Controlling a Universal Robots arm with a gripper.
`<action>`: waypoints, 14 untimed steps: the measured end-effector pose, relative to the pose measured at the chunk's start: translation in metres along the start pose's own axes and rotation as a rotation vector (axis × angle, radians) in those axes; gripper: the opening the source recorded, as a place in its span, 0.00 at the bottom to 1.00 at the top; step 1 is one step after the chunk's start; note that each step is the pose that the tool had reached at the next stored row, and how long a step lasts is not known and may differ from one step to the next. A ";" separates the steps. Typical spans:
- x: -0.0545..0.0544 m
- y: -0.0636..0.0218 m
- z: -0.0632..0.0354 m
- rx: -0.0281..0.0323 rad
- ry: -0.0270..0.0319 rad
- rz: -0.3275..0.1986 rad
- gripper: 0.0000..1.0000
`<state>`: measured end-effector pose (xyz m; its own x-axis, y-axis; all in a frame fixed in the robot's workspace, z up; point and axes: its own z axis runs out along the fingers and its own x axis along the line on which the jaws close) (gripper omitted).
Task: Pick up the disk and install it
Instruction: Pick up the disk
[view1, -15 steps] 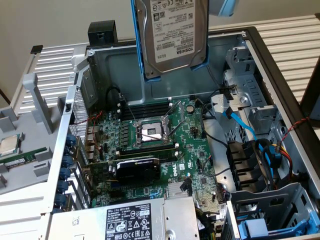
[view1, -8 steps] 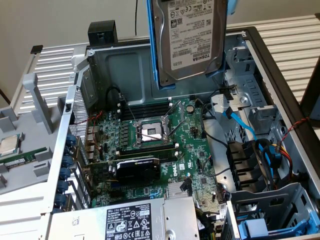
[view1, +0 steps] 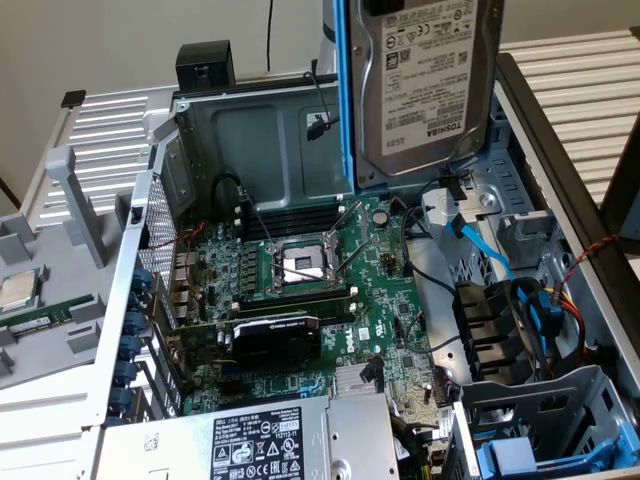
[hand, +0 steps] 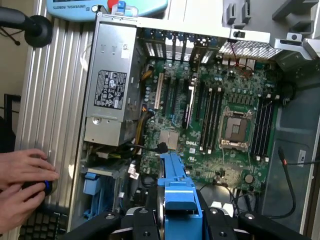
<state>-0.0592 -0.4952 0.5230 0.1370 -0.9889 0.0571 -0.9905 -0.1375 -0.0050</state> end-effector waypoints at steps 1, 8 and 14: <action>0.002 -0.0038 -0.0007 -0.0002 0.0000 0.000 0.37; 0.008 -0.0242 -0.0091 -0.0003 0.0000 0.001 0.37; 0.009 -0.0257 -0.0173 -0.0013 0.0000 0.019 0.37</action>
<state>-0.0327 -0.4998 0.5409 0.1180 -0.9914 0.0570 -0.9929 -0.1185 -0.0048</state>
